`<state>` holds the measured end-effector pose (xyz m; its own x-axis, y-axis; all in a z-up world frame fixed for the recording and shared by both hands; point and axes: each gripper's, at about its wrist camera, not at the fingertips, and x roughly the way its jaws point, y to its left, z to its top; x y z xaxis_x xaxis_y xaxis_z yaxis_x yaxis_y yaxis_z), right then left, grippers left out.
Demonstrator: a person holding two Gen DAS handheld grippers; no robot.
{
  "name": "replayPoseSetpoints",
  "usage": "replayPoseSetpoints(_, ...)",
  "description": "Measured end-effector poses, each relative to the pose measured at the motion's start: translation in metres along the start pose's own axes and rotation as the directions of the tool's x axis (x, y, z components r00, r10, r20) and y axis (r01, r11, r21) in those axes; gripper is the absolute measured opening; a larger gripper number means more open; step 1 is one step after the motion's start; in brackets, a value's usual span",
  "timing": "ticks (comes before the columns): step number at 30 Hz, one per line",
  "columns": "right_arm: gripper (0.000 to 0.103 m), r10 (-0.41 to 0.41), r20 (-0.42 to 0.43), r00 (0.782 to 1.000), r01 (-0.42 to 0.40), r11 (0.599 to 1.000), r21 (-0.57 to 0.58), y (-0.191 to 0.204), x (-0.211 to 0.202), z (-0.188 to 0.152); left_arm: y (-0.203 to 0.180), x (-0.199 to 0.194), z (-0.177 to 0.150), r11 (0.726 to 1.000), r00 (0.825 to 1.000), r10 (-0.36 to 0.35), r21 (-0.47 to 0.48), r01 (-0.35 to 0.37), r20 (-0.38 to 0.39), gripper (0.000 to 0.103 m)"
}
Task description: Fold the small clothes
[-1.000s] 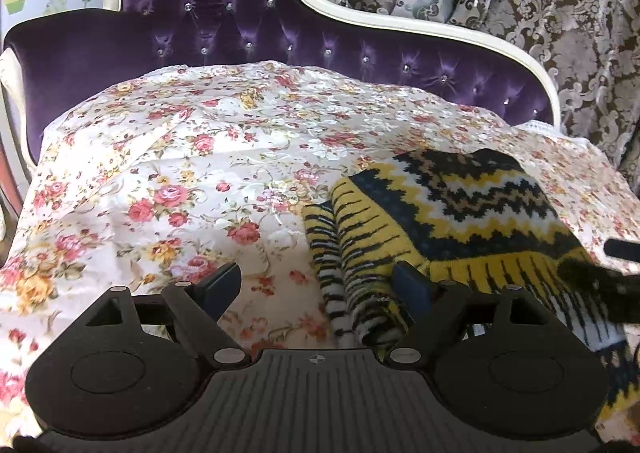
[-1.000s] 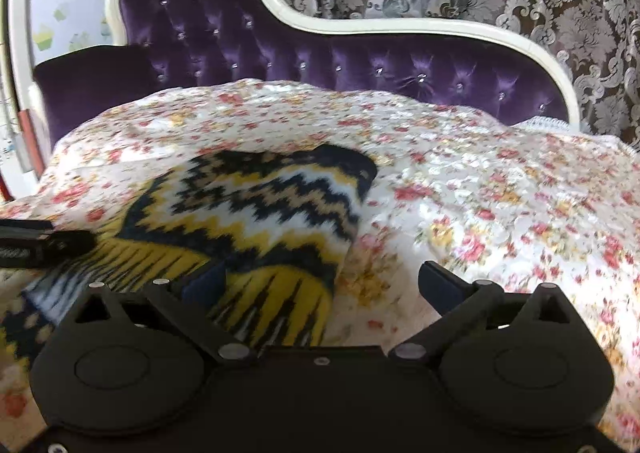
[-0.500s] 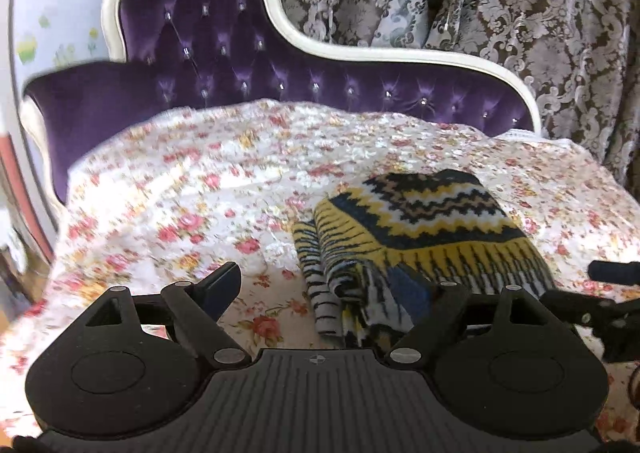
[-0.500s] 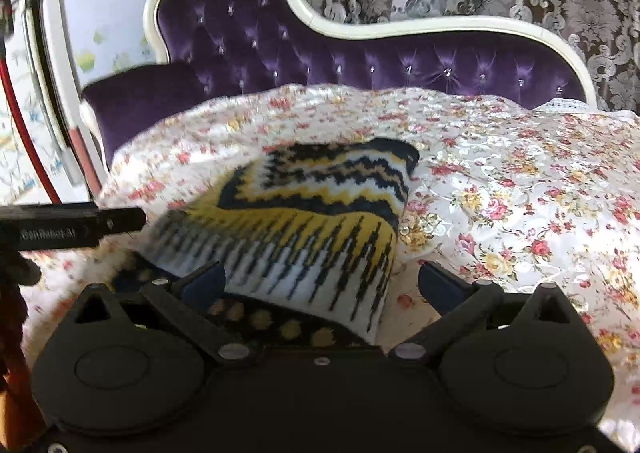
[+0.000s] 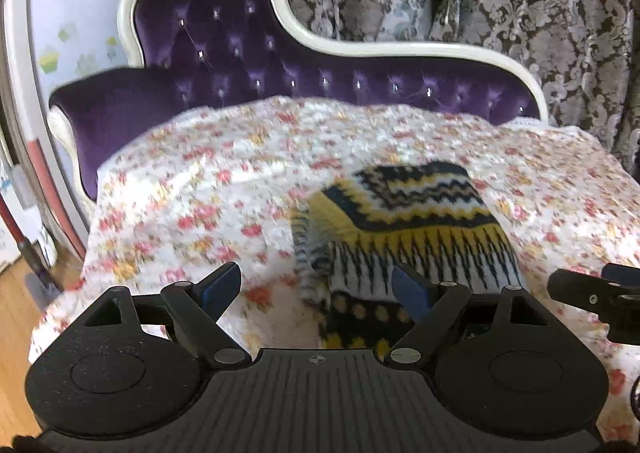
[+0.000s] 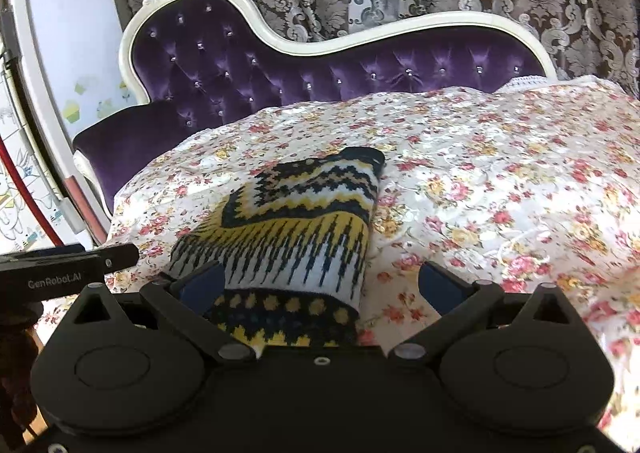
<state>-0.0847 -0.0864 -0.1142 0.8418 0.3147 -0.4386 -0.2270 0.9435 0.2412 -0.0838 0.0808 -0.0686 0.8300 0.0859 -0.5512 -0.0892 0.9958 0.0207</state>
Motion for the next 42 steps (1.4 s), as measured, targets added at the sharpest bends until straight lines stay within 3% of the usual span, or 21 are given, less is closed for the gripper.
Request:
replayPoseSetpoints(5,0.103,0.0,-0.008,1.0,0.0,1.0,0.011,0.001,-0.006,-0.003,-0.005,-0.003,-0.008,1.0,1.0,-0.008,0.011,0.009,-0.014,0.085)
replayPoseSetpoints(10,0.103,0.011,-0.026,1.0,-0.01,1.0,0.027,0.0,-0.007,-0.007,-0.007,-0.004,-0.012,0.999,0.998,-0.039,0.009,0.039,-0.051,0.096)
replayPoseSetpoints(42,0.103,0.002,-0.074,0.997,0.001,0.999,0.036,-0.001,-0.007,-0.014,-0.006,0.003,-0.028,0.998,0.986,-0.055,-0.038,0.049,-0.16,0.097)
